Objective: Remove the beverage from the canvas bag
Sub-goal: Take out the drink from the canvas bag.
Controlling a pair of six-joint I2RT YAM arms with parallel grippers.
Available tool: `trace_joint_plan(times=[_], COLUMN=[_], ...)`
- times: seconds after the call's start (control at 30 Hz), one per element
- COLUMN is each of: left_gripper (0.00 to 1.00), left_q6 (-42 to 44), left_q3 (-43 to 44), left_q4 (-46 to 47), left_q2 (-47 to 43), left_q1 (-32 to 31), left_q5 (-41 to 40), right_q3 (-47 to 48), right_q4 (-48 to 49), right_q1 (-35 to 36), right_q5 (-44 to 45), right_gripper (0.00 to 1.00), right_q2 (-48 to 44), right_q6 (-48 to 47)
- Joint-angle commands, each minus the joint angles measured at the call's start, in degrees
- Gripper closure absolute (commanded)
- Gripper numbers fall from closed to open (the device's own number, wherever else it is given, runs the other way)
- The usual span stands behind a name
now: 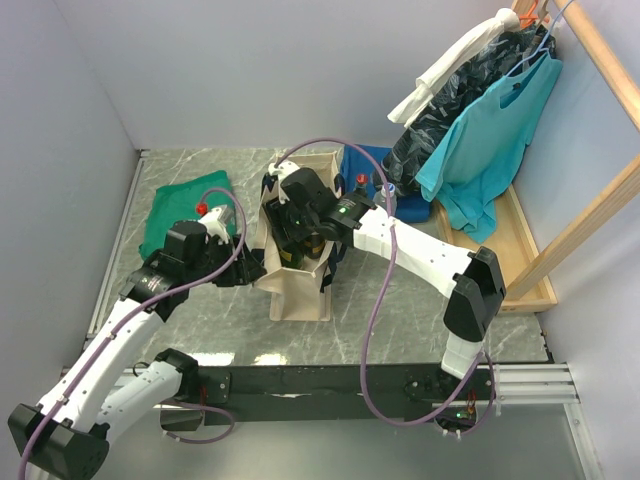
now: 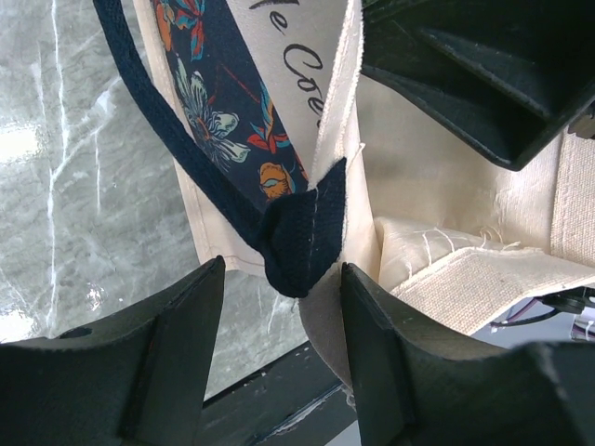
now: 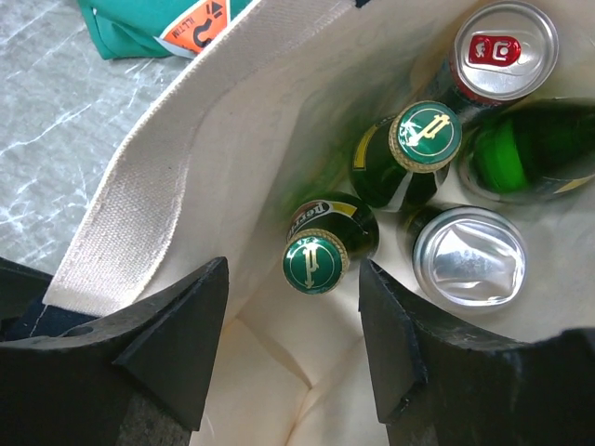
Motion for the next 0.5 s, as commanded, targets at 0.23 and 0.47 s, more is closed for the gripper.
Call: trace_joint_plan(times=[0.23, 0.47], left_gripper=[0.41, 0.41], left_q6=[0.04, 0.04], left_q3=[-0.6, -0.6], left_q4=[-2.11, -2.29], left_q2=[-1.32, -1.32], left_q1=[-0.38, -0.38], left_q5=[-0.1, -0.18], right_q3=[1.68, 1.33], right_q4=[-0.45, -0.09], right_q1=[0.11, 0.11], right_q5=[0.21, 0.03], right_gripper=[0.36, 0.37], right_q2=[2.57, 3.01], right_q6=[1.11, 1.19])
